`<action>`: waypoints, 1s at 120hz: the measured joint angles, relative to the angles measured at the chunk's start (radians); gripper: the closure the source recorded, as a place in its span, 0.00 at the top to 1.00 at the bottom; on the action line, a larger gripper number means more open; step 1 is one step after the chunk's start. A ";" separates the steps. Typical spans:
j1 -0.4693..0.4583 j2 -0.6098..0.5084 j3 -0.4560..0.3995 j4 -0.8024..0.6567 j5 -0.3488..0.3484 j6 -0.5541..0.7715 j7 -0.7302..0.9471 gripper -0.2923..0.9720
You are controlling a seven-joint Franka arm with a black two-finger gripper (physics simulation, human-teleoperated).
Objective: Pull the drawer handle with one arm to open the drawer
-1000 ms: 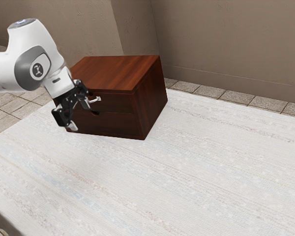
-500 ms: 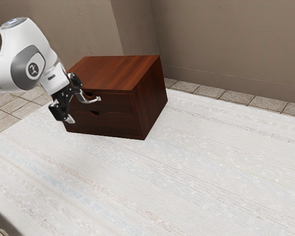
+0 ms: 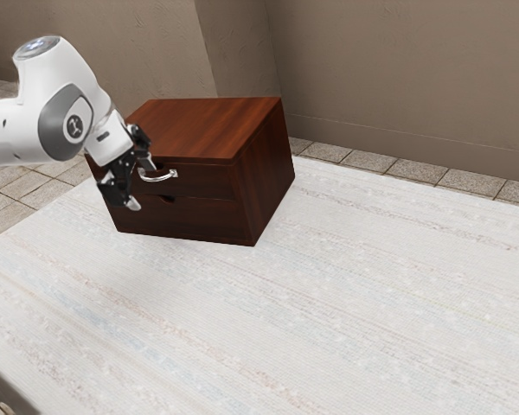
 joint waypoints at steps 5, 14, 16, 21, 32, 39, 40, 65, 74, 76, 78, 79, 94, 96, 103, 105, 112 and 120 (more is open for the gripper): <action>0.000 0.005 0.000 0.000 0.000 0.002 0.000 0.77; 0.000 0.014 0.000 0.001 0.000 0.005 0.001 0.77; 0.000 0.015 0.000 0.003 0.000 0.006 0.001 0.77; 0.000 0.021 0.000 0.009 0.000 0.008 0.001 0.77; 0.000 0.033 0.000 0.023 0.000 0.010 0.001 0.77; 0.000 0.037 0.000 0.025 0.000 0.011 0.001 0.77; 0.000 0.038 0.000 0.025 0.001 0.012 0.001 0.77; 0.002 0.053 0.000 0.026 0.001 0.014 0.001 0.77; 0.002 0.056 0.001 0.026 0.001 0.014 0.001 0.77; 0.002 0.058 0.000 0.026 0.001 0.014 0.001 0.77; 0.002 0.060 0.001 0.026 0.001 0.014 0.001 0.77; 0.002 0.060 0.000 0.026 0.001 0.014 0.001 0.77; 0.002 0.065 0.000 0.026 0.000 0.015 0.002 0.77; 0.002 0.066 0.000 0.026 0.000 0.015 0.002 0.77; 0.001 0.066 0.001 0.026 -0.002 0.015 0.002 0.77; 0.001 0.066 0.001 0.025 -0.003 0.015 0.002 0.77; 0.001 0.066 0.001 0.025 -0.004 0.014 0.002 0.77; 0.002 0.066 0.001 0.024 -0.005 0.012 0.002 0.77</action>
